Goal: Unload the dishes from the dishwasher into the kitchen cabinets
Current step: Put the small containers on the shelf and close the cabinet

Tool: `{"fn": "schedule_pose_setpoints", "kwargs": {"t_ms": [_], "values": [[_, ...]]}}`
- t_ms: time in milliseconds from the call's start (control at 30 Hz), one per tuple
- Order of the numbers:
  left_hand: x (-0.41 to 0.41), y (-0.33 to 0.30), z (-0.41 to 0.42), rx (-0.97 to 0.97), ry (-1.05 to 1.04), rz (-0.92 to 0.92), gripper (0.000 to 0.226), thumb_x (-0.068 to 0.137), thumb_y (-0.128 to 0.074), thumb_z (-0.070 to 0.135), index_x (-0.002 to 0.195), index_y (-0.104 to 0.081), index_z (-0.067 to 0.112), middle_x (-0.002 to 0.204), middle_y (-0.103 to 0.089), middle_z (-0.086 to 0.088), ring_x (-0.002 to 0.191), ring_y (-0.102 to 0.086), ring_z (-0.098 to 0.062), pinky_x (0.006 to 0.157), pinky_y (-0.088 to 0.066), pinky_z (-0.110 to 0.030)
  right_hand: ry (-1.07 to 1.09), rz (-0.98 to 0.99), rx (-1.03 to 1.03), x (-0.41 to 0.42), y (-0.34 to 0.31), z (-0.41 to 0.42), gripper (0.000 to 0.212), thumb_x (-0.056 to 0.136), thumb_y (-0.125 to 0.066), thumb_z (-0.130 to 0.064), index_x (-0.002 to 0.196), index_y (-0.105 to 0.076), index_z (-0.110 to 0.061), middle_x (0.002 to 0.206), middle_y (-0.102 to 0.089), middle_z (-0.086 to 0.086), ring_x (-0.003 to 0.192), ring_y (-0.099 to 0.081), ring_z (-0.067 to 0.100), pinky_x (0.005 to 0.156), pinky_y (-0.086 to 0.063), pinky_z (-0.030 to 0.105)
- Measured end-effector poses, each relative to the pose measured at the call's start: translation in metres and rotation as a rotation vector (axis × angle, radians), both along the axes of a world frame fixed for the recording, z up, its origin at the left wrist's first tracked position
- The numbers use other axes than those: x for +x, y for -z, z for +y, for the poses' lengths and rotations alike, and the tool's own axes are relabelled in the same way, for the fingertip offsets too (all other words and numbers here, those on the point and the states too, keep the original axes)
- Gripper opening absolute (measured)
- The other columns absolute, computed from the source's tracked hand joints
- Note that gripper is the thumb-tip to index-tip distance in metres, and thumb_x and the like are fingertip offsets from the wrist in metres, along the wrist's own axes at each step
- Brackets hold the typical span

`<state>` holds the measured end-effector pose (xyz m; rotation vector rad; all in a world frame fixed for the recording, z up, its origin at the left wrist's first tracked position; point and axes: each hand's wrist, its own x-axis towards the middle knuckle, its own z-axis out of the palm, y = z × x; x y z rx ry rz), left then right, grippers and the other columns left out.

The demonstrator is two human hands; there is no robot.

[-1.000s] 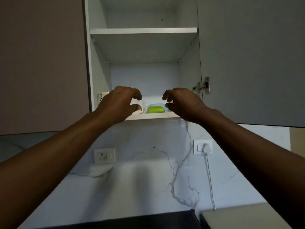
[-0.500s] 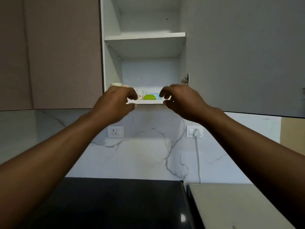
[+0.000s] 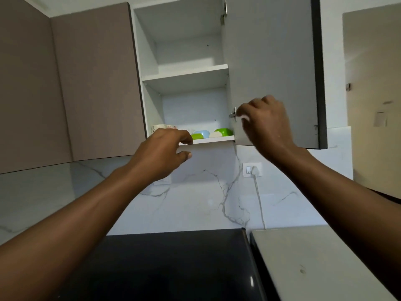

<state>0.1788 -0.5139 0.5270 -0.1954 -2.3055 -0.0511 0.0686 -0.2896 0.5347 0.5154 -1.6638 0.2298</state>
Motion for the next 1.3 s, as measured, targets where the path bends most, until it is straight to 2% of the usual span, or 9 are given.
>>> {"fn": "schedule_pose_setpoints", "kwargs": {"t_ms": [133, 233, 367, 567, 767, 867, 1067, 1200, 1300], "values": [[0.018, 0.018, -0.001, 0.088, 0.028, -0.01, 0.028, 0.086, -0.067, 0.032, 0.113, -0.062, 0.03, 0.119, -0.062, 0.007, 0.1, -0.059, -0.008, 0.088, -0.052, -0.035, 0.187, -0.104, -0.47, 0.007, -0.001, 0.022, 0.026, 0.083, -0.059, -0.007, 0.107, -0.06, -0.015, 0.123, -0.053, 0.014, 0.113, -0.044, 0.037, 0.087, -0.031, 0.044], [0.022, 0.027, -0.004, 0.061, -0.03, -0.082, 0.031, 0.086, -0.066, 0.033, 0.117, -0.059, 0.03, 0.129, -0.058, 0.004, 0.107, -0.058, -0.01, 0.091, -0.052, -0.035, 0.15, -0.159, -0.599, 0.01, -0.001, 0.019, 0.039, 0.081, -0.055, 0.002, 0.117, -0.051, -0.012, 0.136, -0.039, 0.019, 0.122, -0.038, 0.037, 0.094, -0.03, 0.044], [0.018, 0.022, -0.011, 0.076, -0.057, -0.065, 0.031, 0.086, -0.067, 0.035, 0.116, -0.06, 0.031, 0.128, -0.058, 0.005, 0.105, -0.058, -0.009, 0.089, -0.053, -0.035, 0.183, 0.002, -0.754, 0.002, -0.007, 0.019, 0.046, 0.078, -0.044, 0.006, 0.119, -0.042, -0.015, 0.138, -0.037, 0.02, 0.123, -0.039, 0.031, 0.091, -0.035, 0.041], [-0.008, 0.007, 0.001, 0.105, -0.034, 0.014, 0.025, 0.089, -0.062, 0.033, 0.114, -0.062, 0.029, 0.117, -0.064, 0.009, 0.092, -0.059, -0.004, 0.078, -0.048, -0.025, 0.016, -0.003, -0.89, -0.004, -0.016, 0.03, 0.034, 0.089, -0.048, -0.008, 0.122, -0.045, -0.007, 0.124, -0.048, 0.016, 0.104, -0.05, 0.03, 0.085, -0.037, 0.035], [-0.026, -0.017, 0.053, 0.173, 0.097, 0.211, 0.029, 0.098, -0.044, 0.039, 0.108, -0.065, 0.022, 0.094, -0.066, 0.008, 0.078, -0.055, -0.002, 0.062, -0.038, -0.014, -0.616, 0.007, -0.698, 0.031, -0.004, 0.006, 0.017, 0.094, -0.046, -0.011, 0.11, -0.051, -0.01, 0.101, -0.061, 0.004, 0.086, -0.058, 0.022, 0.073, -0.044, 0.027], [-0.028, -0.031, 0.073, 0.292, 0.198, 0.265, 0.043, 0.096, -0.034, 0.052, 0.113, -0.058, 0.021, 0.099, -0.067, 0.004, 0.083, -0.062, -0.007, 0.067, -0.047, -0.022, -0.93, -0.125, -0.565, 0.024, -0.004, -0.003, 0.012, 0.097, -0.049, -0.013, 0.104, -0.057, -0.015, 0.093, -0.067, -0.002, 0.083, -0.064, 0.011, 0.074, -0.054, 0.024], [-0.045, -0.033, 0.052, 0.442, 0.015, 0.337, 0.06, 0.087, -0.065, 0.036, 0.136, -0.035, 0.017, 0.126, -0.049, -0.001, 0.105, -0.052, -0.013, 0.079, -0.046, -0.025, -0.827, -0.274, -0.14, -0.034, -0.002, -0.036, 0.039, 0.09, -0.064, -0.019, 0.128, -0.054, -0.021, 0.126, -0.058, -0.003, 0.108, -0.056, 0.01, 0.092, -0.048, 0.023], [-0.061, -0.021, 0.018, 0.029, -0.335, 0.562, 0.077, 0.082, -0.071, 0.019, 0.145, -0.026, 0.014, 0.148, -0.028, -0.013, 0.132, -0.037, -0.03, 0.101, -0.044, -0.043, -0.635, -0.177, 0.179, -0.073, 0.008, -0.087, 0.07, 0.079, -0.076, -0.022, 0.14, -0.042, -0.022, 0.144, -0.043, 0.004, 0.123, -0.047, 0.023, 0.099, -0.046, 0.034], [-0.079, -0.024, -0.01, -0.423, -0.527, 0.46, 0.08, 0.074, -0.076, 0.008, 0.143, -0.037, 0.012, 0.154, -0.027, -0.013, 0.144, -0.022, -0.032, 0.113, -0.024, -0.045, -0.659, -0.135, 0.196, -0.094, 0.014, -0.126, 0.079, 0.075, -0.079, -0.019, 0.143, -0.038, -0.023, 0.148, -0.036, 0.006, 0.126, -0.045, 0.027, 0.097, -0.048, 0.036]]}}
